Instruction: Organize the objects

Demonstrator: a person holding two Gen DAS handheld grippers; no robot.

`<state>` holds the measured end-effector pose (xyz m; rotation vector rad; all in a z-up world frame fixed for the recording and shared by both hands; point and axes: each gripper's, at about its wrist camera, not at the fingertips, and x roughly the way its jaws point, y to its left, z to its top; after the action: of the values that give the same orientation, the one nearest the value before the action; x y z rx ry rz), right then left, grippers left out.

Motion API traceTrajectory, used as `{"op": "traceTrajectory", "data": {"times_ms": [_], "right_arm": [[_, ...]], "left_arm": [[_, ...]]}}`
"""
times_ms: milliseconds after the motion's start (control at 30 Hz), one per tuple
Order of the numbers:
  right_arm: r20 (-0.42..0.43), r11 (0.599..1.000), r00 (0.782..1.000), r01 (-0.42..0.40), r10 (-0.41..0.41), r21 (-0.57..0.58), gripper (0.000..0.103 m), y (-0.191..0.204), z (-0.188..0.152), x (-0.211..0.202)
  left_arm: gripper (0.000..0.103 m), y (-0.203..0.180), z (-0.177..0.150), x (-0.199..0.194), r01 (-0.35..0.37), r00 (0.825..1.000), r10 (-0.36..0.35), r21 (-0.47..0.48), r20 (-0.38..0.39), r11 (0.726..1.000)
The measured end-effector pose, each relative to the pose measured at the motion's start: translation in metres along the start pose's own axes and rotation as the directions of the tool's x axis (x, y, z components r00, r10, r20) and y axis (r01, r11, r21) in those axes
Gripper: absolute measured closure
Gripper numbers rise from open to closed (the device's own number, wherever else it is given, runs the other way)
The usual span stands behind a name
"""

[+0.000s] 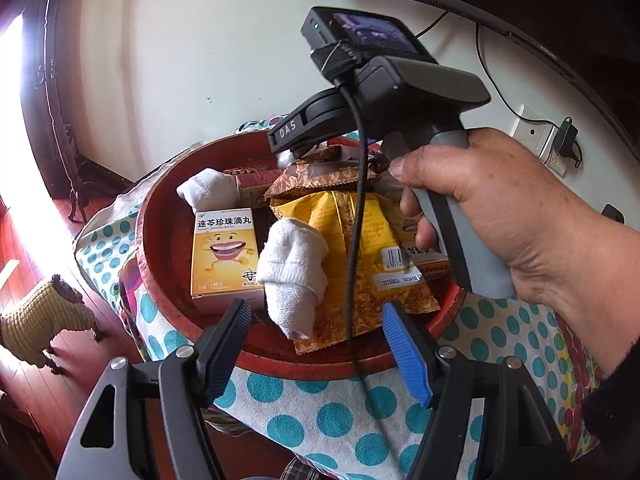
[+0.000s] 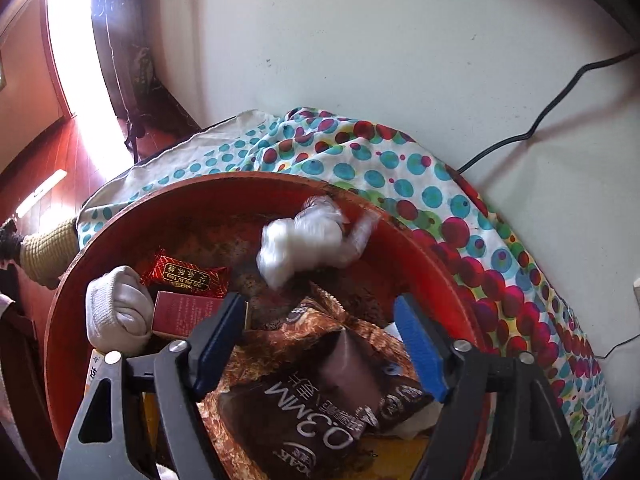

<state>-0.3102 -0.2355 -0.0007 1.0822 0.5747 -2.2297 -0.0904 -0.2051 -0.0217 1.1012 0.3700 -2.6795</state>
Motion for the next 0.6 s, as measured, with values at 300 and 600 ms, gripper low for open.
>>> {"op": "traceTrajectory", "data": {"times_ms": [300, 600], "right_arm": [[0.258, 0.899, 0.87, 0.364, -0.421, 0.242, 0.0, -0.05, -0.068, -0.137], [0.238, 0.877, 0.885, 0.295, -0.4, 0.38, 0.0, -0.073, -0.194, -0.211]], "left_arm": [[0.025, -0.011, 0.0, -0.022, -0.041, 0.997, 0.04, 0.018, 0.063, 0.999], [0.017, -0.03, -0.016, -0.072, -0.076, 0.983, 0.065, 0.056, 0.174, 0.996]]}}
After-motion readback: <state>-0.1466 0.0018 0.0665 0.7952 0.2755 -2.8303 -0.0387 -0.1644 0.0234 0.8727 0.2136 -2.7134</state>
